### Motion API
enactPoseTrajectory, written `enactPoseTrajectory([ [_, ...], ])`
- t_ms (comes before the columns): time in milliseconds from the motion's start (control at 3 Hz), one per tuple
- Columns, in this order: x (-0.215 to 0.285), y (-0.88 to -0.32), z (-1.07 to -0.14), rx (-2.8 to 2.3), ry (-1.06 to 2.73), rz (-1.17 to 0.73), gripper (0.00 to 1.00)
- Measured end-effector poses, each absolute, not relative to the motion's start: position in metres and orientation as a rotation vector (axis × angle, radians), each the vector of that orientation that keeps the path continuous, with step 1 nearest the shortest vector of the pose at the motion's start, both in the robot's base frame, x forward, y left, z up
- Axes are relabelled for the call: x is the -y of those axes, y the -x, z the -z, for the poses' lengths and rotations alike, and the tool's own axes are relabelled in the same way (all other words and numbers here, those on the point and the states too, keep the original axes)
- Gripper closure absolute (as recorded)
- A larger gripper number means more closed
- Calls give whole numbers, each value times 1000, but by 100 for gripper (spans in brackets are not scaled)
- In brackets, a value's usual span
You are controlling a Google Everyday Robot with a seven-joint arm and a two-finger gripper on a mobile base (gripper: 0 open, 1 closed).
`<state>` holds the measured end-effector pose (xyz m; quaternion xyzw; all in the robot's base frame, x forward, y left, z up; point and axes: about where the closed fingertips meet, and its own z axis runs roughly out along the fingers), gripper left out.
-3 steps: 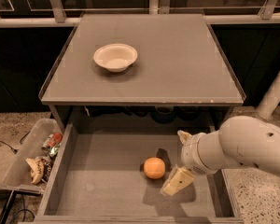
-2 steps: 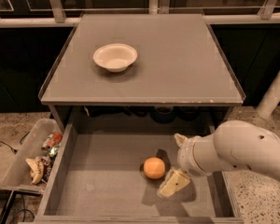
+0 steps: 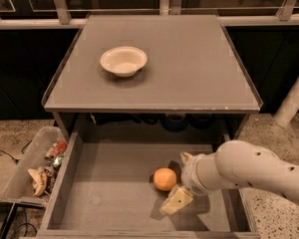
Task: Pick orange from top drawer and place on counter
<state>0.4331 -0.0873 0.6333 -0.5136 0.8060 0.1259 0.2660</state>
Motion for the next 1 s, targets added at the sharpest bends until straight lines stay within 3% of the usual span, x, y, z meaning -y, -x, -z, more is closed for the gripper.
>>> enactPoseTrajectory([
  [1000,64,-450,-621,-2158,1309,-446,0],
])
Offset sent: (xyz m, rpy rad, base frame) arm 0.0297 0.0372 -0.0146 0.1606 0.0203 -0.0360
